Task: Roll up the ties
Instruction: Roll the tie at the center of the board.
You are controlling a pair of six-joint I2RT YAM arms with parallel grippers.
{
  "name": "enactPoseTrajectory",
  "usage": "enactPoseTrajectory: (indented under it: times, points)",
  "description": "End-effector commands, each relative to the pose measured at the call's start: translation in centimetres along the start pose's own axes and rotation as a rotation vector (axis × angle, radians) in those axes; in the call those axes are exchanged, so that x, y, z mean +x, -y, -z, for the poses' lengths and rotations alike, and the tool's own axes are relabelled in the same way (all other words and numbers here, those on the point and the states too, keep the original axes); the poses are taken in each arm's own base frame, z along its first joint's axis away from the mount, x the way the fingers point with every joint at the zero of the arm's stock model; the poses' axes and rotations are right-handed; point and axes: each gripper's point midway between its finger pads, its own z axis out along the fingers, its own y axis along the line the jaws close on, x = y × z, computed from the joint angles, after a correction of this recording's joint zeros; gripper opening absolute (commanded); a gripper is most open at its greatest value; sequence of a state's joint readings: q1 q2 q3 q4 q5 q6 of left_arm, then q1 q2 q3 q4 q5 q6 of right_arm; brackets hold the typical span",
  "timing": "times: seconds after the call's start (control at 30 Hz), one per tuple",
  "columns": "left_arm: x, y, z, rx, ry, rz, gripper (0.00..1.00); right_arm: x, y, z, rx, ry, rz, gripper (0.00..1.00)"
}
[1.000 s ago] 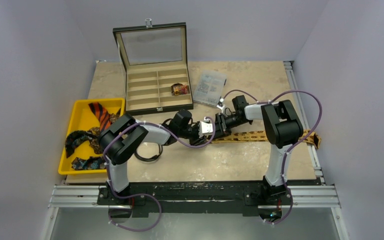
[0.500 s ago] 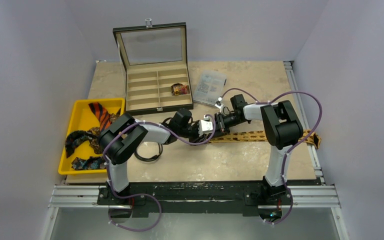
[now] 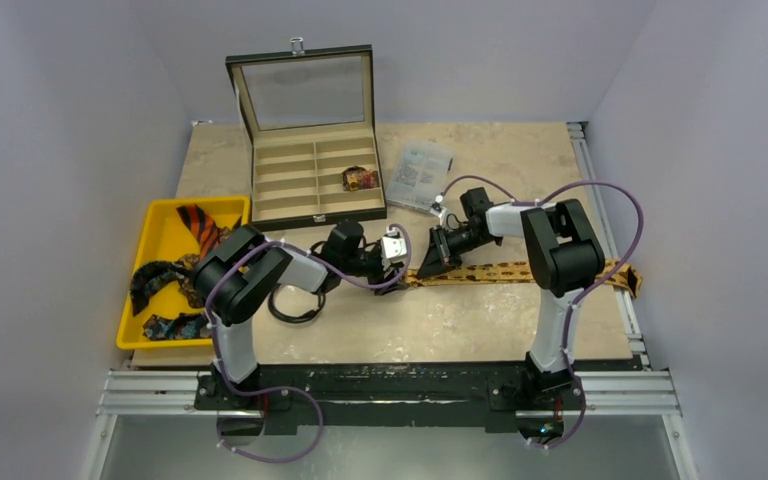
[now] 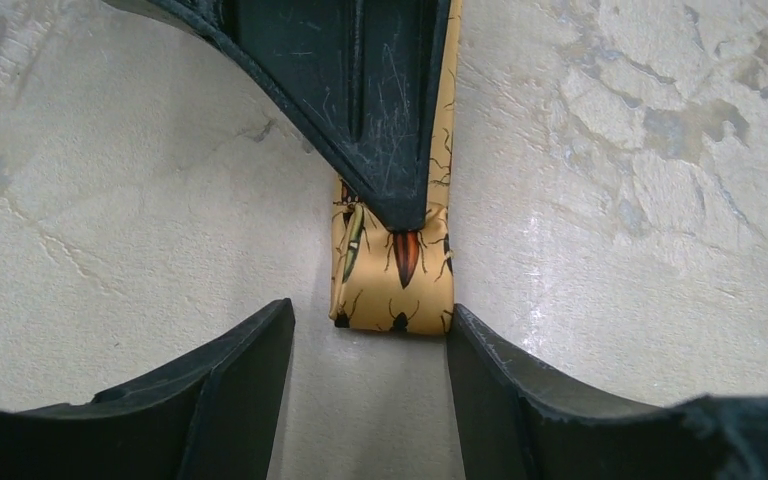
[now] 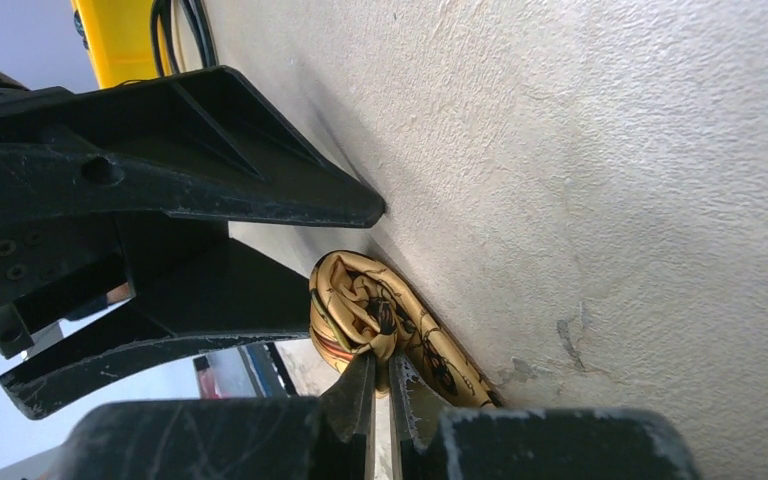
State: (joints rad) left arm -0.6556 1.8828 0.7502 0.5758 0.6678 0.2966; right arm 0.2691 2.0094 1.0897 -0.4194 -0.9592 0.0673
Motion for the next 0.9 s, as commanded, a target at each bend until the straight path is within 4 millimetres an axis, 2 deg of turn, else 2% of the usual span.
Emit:
enactPoseTrajectory:
  times: [0.0,0.17,0.3,0.37,0.5,0.57,0.6,0.67,0.8,0.87]
  points:
    - [0.9,0.4,0.3,-0.013,0.043,0.063,0.57,1.5,5.2,-0.5,0.207,-0.054,-0.021,0.0]
    - [0.3,0.6,-1.1,-0.02,0.109,0.073,0.59,2.1,5.8,-0.9,0.201,-0.08,-0.044,0.0]
    - [-0.1,1.9,-2.5,0.019,0.125,0.017,0.56,2.2,6.0,-1.2,0.184,-0.095,-0.048,0.0]
    - [0.1,2.3,-2.9,0.021,0.117,-0.002,0.5,2.1,6.0,-1.3,0.175,-0.101,-0.034,0.0]
    - [1.1,1.8,-2.4,-0.027,0.041,-0.001,0.24,1.7,5.6,-1.4,0.15,-0.095,-0.016,0.0]
    - [1.5,1.5,-1.7,-0.053,-0.013,-0.005,0.2,1.3,5.1,-1.2,0.136,-0.083,0.007,0.0]
    - [1.9,1.4,-1.3,-0.059,-0.05,-0.001,0.2,1.0,4.5,-1.0,0.123,-0.073,0.02,0.03]
    - [2.9,1.6,-0.4,-0.067,-0.128,0.013,0.2,0.3,3.3,-0.4,0.102,-0.056,0.047,0.18]
    - [3.6,2.3,0.9,-0.048,-0.202,0.021,0.18,-0.8,-0.3,1.8,0.034,-0.01,0.112,0.29]
    - [3.9,2.7,1.0,-0.027,-0.227,0.034,0.17,-1.4,-1.5,3.1,0.022,0.023,0.131,0.33]
